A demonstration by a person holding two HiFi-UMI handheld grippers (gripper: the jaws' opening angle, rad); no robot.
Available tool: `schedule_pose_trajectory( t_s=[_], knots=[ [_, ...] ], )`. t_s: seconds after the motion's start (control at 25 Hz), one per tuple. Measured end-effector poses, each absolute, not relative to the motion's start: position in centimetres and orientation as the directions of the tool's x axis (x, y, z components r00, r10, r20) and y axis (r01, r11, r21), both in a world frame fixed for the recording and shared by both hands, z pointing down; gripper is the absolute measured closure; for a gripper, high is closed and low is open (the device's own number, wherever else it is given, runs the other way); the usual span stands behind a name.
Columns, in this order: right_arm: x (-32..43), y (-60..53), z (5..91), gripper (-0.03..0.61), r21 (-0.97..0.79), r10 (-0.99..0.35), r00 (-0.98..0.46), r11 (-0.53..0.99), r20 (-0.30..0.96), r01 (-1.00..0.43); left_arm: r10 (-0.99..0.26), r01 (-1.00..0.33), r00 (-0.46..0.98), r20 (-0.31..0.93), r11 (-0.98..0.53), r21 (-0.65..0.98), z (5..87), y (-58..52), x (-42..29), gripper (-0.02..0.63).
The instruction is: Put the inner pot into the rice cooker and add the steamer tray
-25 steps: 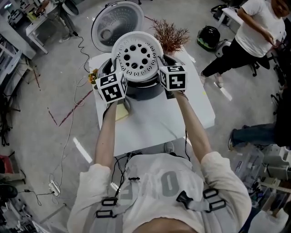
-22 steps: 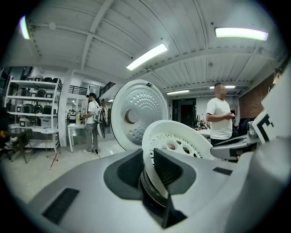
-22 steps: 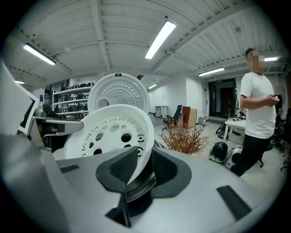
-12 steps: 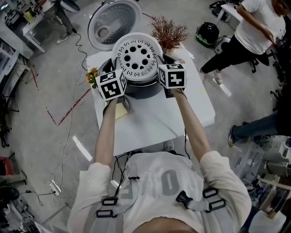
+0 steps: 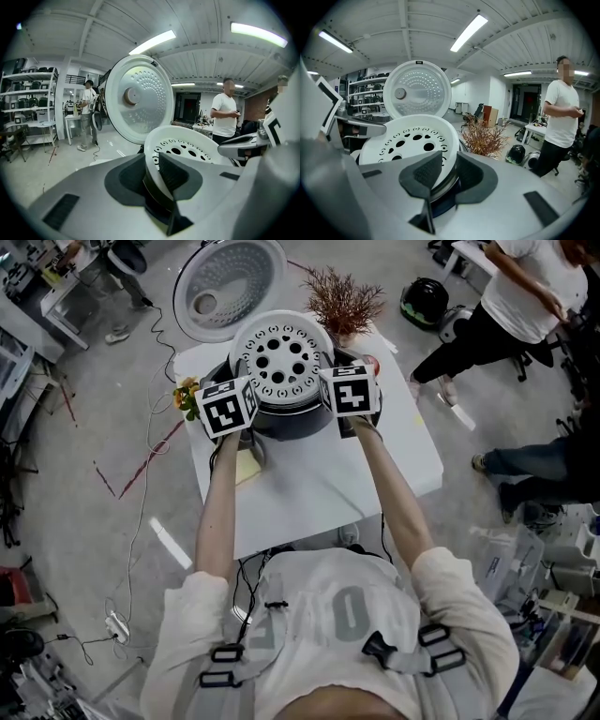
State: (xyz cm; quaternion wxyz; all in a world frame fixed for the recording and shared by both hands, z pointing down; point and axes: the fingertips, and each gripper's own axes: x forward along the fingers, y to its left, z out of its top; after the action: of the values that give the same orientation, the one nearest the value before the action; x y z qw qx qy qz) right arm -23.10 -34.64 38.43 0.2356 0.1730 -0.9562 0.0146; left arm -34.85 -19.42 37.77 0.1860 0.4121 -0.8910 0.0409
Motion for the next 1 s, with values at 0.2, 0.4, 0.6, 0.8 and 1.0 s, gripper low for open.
schedule_pose_trajectory(
  t_s=[0.2,0.4,0.6,0.8,1.0],
  knots=[
    [-23.3,-35.0,39.2,0.482,0.094,-0.343,-0.809,0.935,0.477,-0.341,-0.713,-0.744,-0.578,0.397,0.660,0.101,39.0,-19.7,-35.0,0.528],
    [-23.1,-35.3,39.7,0.499,0.129,-0.358,-0.799,0.932,0.483,-0.339,-0.711,-0.742,-0.584,0.392,0.663,0.099,39.4,-19.8,-34.9,0.528],
    [-23.1,-35.4,39.5,0.509,0.130,-0.359,-0.802,0.931,0.478,-0.340,-0.706,-0.743,-0.591,0.390,0.665,0.078,39.4,-19.8,-34.7,0.528],
    [-23.3,-35.3,39.1,0.506,0.115,-0.354,-0.809,0.933,0.470,-0.341,-0.703,-0.747,-0.599,0.384,0.663,0.048,39.2,-19.7,-34.6,0.528],
    [-23.4,-35.1,37.2,0.505,0.109,-0.350,-0.835,0.935,0.424,-0.337,-0.702,-0.735,-0.623,0.345,0.677,0.051,37.2,-18.8,-35.0,0.526]
  ],
)
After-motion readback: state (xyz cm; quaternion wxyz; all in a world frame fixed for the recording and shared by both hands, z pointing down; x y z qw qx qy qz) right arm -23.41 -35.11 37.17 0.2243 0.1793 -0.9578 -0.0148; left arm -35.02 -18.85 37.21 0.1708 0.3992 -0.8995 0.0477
